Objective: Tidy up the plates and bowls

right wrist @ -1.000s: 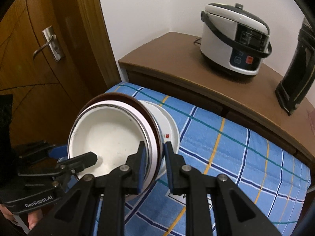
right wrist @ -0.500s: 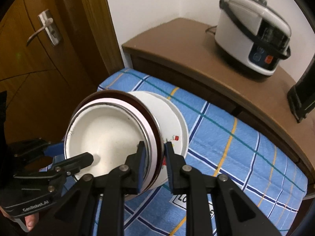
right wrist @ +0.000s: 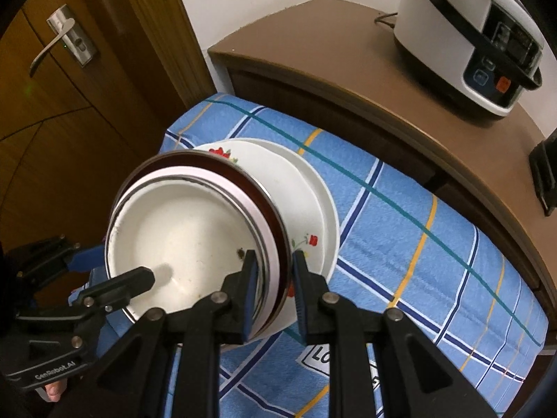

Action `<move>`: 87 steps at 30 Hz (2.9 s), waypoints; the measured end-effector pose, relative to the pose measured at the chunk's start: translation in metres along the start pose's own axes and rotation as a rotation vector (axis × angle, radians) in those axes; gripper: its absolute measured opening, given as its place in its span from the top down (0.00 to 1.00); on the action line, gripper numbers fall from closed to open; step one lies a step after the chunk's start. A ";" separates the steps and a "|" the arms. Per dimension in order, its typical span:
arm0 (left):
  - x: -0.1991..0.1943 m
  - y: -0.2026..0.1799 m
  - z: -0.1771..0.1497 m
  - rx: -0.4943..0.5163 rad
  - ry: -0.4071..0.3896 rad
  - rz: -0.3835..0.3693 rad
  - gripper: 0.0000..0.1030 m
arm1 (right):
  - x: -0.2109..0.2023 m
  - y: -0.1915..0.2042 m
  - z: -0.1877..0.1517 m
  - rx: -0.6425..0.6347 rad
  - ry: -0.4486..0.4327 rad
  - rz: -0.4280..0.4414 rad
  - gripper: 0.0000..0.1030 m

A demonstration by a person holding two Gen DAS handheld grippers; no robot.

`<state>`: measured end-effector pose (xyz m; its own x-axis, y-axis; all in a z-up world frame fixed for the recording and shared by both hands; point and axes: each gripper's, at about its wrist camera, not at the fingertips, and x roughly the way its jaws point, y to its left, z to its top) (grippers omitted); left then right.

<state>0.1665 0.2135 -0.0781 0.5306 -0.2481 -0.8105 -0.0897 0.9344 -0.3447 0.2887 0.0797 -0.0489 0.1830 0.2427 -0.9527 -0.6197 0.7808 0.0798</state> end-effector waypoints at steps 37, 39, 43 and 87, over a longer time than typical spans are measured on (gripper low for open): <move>0.006 0.007 -0.003 0.039 -0.067 0.098 0.36 | 0.015 0.009 0.007 -0.083 0.035 0.063 0.64; 0.004 0.009 -0.004 0.036 -0.079 0.115 0.36 | 0.011 0.006 0.004 -0.069 0.008 0.071 0.53; 0.000 0.007 -0.005 0.043 -0.099 0.137 0.35 | 0.004 0.001 -0.001 -0.036 -0.037 0.076 0.49; -0.103 -0.140 -0.072 0.220 -0.450 0.147 0.29 | -0.204 -0.027 -0.235 0.184 -0.842 -0.211 0.16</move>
<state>0.0637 0.0902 0.0200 0.8401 -0.0208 -0.5420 -0.0368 0.9948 -0.0952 0.0885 -0.1260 0.0746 0.8250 0.3701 -0.4271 -0.3908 0.9195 0.0420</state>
